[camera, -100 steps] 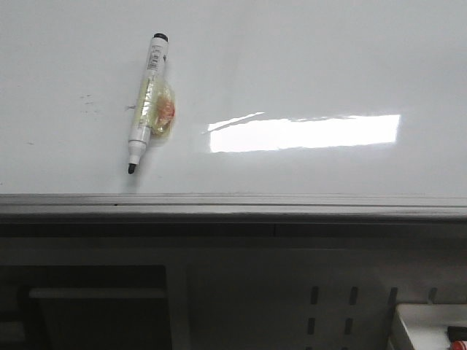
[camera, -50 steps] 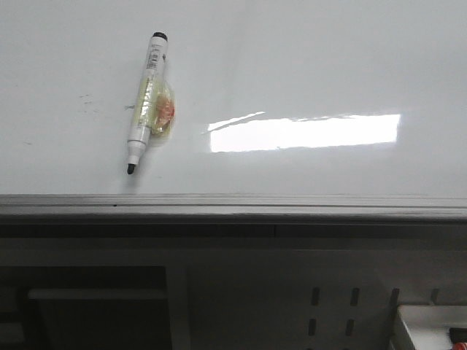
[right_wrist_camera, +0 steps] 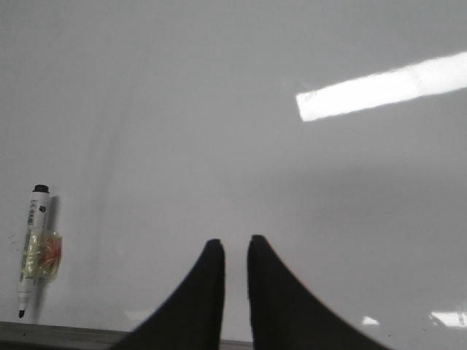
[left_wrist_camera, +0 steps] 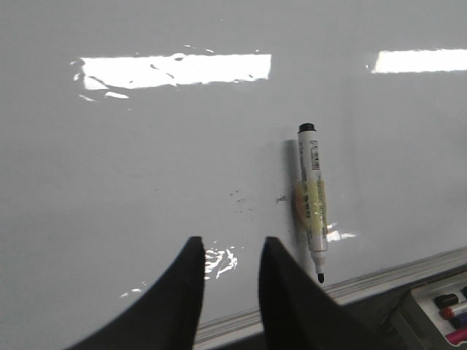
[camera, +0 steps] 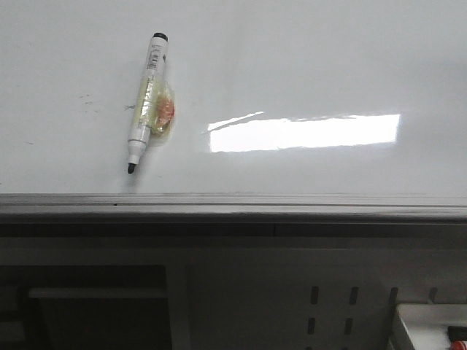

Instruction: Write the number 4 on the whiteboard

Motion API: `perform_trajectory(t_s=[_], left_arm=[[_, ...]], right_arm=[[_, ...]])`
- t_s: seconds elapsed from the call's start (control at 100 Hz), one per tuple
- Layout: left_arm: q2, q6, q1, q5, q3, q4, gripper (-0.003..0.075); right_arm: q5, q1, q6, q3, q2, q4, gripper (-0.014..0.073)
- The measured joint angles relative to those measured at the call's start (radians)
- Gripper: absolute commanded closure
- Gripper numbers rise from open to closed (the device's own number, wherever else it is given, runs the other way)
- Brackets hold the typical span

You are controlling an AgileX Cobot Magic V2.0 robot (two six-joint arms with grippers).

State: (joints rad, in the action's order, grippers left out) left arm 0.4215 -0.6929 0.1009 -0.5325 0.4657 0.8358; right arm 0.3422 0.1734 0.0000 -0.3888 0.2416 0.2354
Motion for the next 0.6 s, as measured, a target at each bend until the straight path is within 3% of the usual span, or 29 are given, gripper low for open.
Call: perform_trajectory(t_s=[0.07, 0.14, 0.39, 0.6], left_arm=[[0.053, -0.004, 0.036, 0.000, 0.026, -0.002, 0.0328], [0.107, -0.007, 0.083, 0.000, 0.039, -0.004, 0.0334], [0.322, -0.008, 0.291, 0.015, 0.076, -0.003, 0.0334], [0.502, -0.008, 0.441, 0.150, 0.121, 0.023, 0.0334]], right_arm=[[0.016, 0.000, -0.006, -0.032, 0.031, 0.000, 0.0234], [0.033, 0.000, -0.007, -0.055, 0.056, 0.002, 0.0194], [0.074, 0.000, -0.008, -0.080, 0.096, 0.006, 0.0197], [0.083, 0.000, -0.008, -0.080, 0.097, 0.006, 0.0197]])
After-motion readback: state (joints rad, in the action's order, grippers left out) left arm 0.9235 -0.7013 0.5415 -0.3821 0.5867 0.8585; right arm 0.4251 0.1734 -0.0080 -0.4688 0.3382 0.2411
